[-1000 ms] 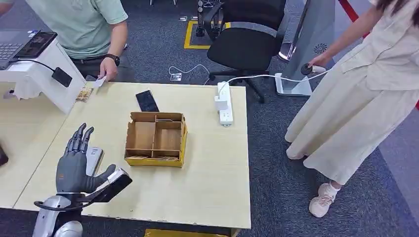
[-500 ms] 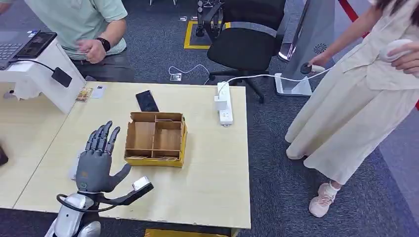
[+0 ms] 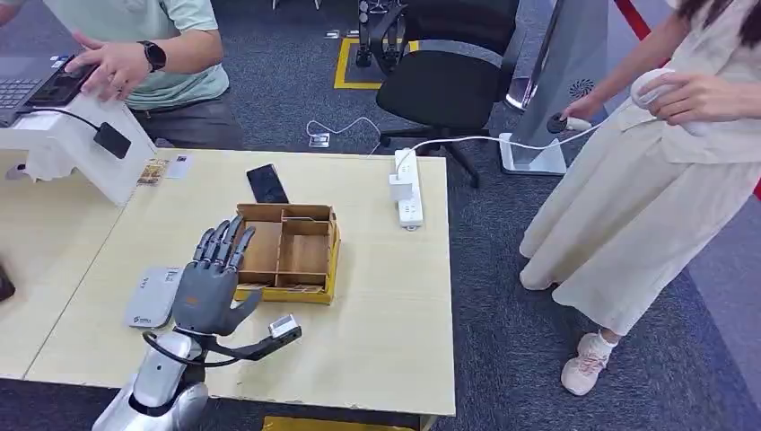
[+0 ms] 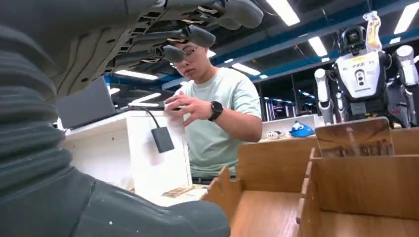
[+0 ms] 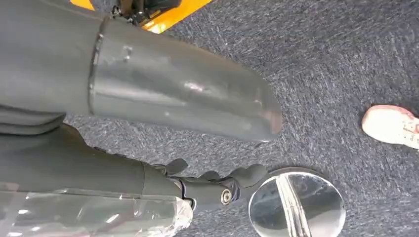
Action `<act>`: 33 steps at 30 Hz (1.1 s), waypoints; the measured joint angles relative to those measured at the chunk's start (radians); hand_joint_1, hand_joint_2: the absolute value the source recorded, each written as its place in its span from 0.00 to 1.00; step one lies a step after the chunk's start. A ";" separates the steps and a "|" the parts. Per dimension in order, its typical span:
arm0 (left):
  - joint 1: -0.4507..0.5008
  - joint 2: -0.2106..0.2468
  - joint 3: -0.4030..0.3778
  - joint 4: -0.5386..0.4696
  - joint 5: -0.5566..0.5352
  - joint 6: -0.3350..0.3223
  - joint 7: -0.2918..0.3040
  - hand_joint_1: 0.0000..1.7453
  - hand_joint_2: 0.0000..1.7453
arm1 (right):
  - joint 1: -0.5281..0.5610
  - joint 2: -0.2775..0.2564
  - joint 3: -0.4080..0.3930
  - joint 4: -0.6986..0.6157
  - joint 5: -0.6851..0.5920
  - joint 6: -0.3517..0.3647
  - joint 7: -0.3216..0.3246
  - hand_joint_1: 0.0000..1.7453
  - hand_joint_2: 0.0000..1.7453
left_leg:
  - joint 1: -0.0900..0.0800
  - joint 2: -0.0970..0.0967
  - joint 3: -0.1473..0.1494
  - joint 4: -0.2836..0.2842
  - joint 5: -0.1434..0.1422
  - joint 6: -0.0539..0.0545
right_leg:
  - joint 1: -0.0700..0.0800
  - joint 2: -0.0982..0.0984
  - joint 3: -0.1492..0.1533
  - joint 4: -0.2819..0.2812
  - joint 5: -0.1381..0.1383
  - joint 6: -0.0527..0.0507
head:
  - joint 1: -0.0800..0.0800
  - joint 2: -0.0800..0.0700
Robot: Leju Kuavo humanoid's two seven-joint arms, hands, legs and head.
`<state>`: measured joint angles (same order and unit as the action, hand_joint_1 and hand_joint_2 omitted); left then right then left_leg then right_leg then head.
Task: Pass the card to the sensor for recognition and then transmit it.
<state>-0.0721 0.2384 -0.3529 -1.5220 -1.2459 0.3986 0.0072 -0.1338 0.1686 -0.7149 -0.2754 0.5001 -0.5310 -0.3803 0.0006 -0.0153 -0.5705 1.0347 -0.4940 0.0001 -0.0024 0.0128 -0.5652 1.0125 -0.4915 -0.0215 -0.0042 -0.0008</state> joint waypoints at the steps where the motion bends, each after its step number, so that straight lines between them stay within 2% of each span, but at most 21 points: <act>1: -0.011 -0.001 -0.006 0.015 0.001 -0.001 -0.001 0.00 1.00 | 0.000 0.000 0.002 0.000 0.000 0.000 0.001 0.00 0.00 | 0.000 0.000 0.000 0.000 0.000 0.000 | 0.000 0.000 0.000 0.000 0.000 0.000 | 0.000 0.000; 9: -0.081 -0.012 -0.050 0.103 0.000 -0.010 -0.003 0.00 1.00 | 0.000 0.001 0.014 0.000 0.002 0.001 0.003 0.00 0.00 | 0.000 0.000 0.000 0.000 0.000 0.000 | 0.000 0.001 0.000 0.000 0.000 0.000 | 0.000 0.000; 18: -0.160 -0.013 -0.096 0.198 0.031 -0.032 -0.030 0.00 1.00 | 0.002 0.007 0.018 0.000 -0.003 0.013 0.014 0.00 0.00 | 0.000 0.000 0.000 0.000 0.000 0.000 | 0.000 0.000 0.000 0.000 0.000 0.000 | 0.000 0.000; 26: -0.162 0.066 -0.099 0.207 0.054 -0.039 -0.027 0.00 1.00 | 0.012 0.007 0.018 0.000 -0.015 0.014 0.014 0.00 0.00 | 0.000 0.000 0.000 0.000 0.000 0.000 | 0.000 0.001 0.000 0.000 0.000 0.000 | 0.000 0.000; 33: -0.161 0.106 -0.099 0.206 0.074 -0.038 -0.039 0.00 1.00 | 0.013 0.007 0.018 0.000 -0.026 0.017 0.009 0.00 0.00 | 0.000 0.000 0.000 0.000 0.000 0.000 | 0.000 0.001 0.000 0.000 0.000 0.000 | 0.000 0.000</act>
<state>-0.2335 0.3440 -0.4521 -1.3164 -1.1723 0.3609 -0.0313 -0.1210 0.1755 -0.6966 -0.2754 0.4738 -0.5138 -0.3712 0.0007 -0.0149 -0.5706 1.0345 -0.4940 0.0001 -0.0024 0.0136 -0.5652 1.0127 -0.4915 -0.0215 -0.0042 -0.0011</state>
